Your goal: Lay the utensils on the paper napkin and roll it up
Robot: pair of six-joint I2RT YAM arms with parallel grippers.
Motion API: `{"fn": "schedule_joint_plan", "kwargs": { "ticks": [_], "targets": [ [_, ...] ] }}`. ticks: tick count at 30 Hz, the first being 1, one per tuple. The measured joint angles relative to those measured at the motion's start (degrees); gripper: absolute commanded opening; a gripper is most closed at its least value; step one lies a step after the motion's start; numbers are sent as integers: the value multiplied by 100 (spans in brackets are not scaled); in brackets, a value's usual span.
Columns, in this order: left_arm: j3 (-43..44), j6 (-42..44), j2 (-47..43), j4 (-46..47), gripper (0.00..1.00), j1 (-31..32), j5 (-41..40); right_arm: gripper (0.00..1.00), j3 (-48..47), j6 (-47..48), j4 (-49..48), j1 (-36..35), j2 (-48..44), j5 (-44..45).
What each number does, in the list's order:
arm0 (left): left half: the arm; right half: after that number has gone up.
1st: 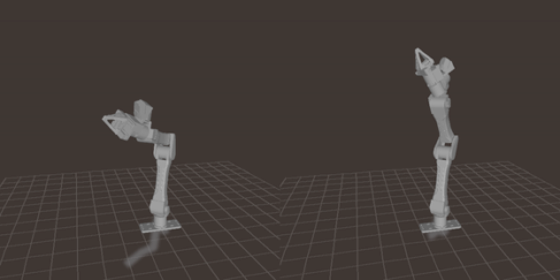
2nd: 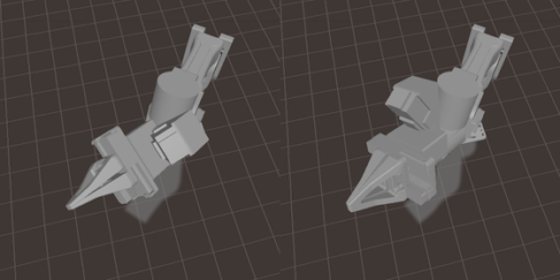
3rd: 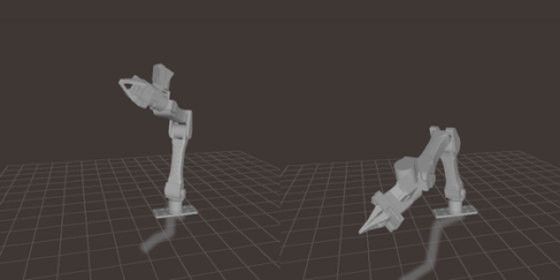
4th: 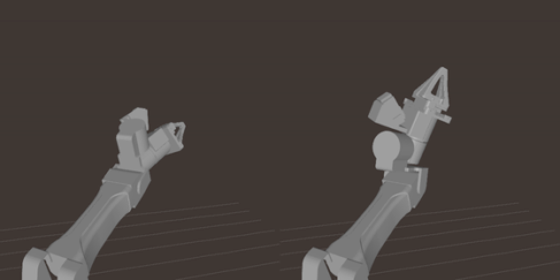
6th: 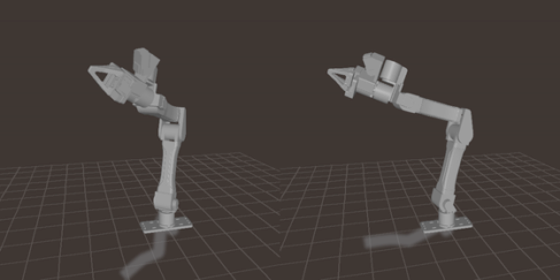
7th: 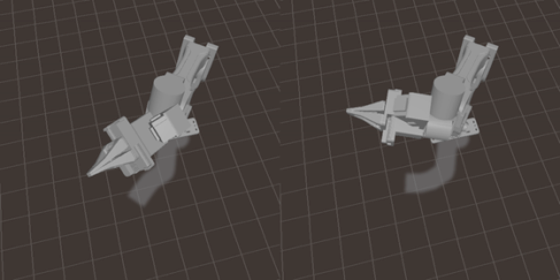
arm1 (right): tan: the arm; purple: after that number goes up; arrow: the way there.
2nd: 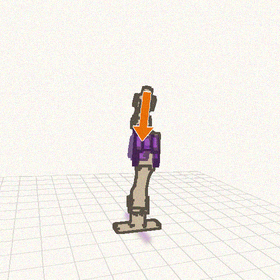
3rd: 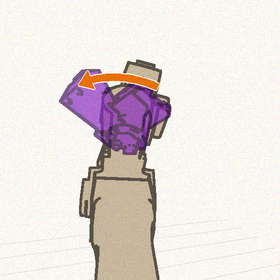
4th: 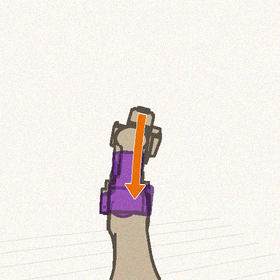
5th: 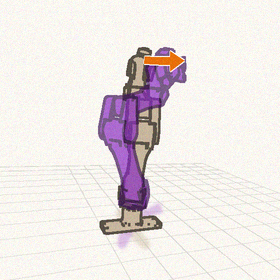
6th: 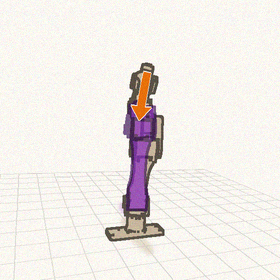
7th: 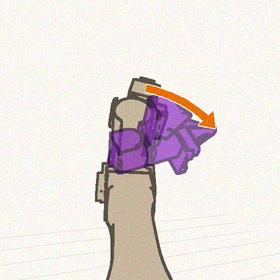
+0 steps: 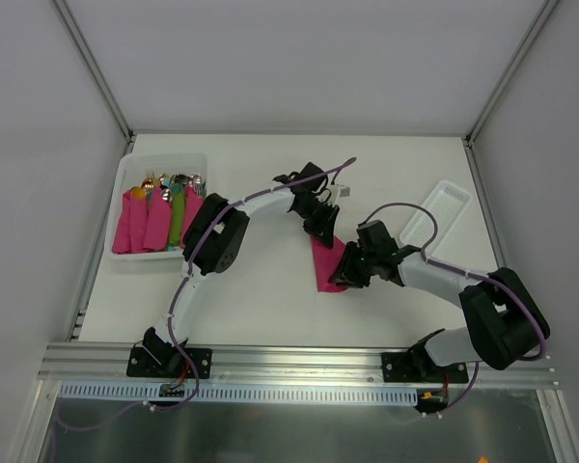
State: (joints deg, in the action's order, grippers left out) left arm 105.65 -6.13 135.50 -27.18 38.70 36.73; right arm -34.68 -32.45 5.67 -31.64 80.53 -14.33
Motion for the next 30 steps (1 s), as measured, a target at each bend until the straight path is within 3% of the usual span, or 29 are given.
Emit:
{"fn": "schedule_joint_plan", "kwargs": {
  "ticks": [9, 30],
  "targets": [
    [-111, -85, -9, 127, 4, 0, -11, 18, -149, 9, 177, 76, -37, 317],
    [-199, -85, -76, 199, 6, 20, -48, 17, -1130, 13, -216, 129, 1279, 302]
  ]
}}
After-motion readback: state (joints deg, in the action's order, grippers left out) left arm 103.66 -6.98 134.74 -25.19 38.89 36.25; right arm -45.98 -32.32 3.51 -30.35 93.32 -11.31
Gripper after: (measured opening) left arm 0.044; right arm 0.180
